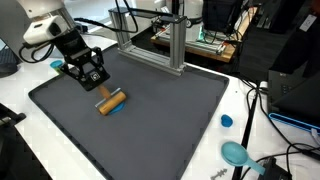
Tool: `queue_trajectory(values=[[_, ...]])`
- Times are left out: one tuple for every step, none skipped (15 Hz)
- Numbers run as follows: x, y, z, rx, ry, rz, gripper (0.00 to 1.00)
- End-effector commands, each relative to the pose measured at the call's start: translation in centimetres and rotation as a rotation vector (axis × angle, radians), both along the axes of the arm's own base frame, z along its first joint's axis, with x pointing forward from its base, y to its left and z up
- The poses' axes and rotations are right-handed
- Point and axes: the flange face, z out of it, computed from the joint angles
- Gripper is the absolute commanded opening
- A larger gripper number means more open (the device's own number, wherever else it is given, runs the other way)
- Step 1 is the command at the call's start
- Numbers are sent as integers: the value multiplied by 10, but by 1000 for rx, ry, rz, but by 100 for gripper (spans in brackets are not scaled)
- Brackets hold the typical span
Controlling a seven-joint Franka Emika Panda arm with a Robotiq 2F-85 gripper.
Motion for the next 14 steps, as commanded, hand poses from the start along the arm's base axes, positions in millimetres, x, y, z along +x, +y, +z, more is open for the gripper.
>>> queue_trajectory(values=[[13, -26, -57, -133, 20, -12, 22], [14, -30, -57, -142, 22, -13, 22], [15, -34, -58, -144, 17, -9, 22], [15, -37, -58, -144, 13, -6, 22], [16, -39, -58, -142, 9, -1, 22], [16, -40, -59, -142, 6, 2, 22], [16, -42, -59, -145, 8, 3, 22], [16, -44, -58, -146, 6, 9, 22], [15, -46, -58, -148, 10, 33, 22], [15, -49, -57, -153, 12, 48, 22], [13, -52, -56, -152, 17, 68, 22], [10, -57, -55, -142, 37, 95, 22], [8, -62, -53, -135, 45, 117, 22], [5, -69, -50, -131, 47, 142, 22]])
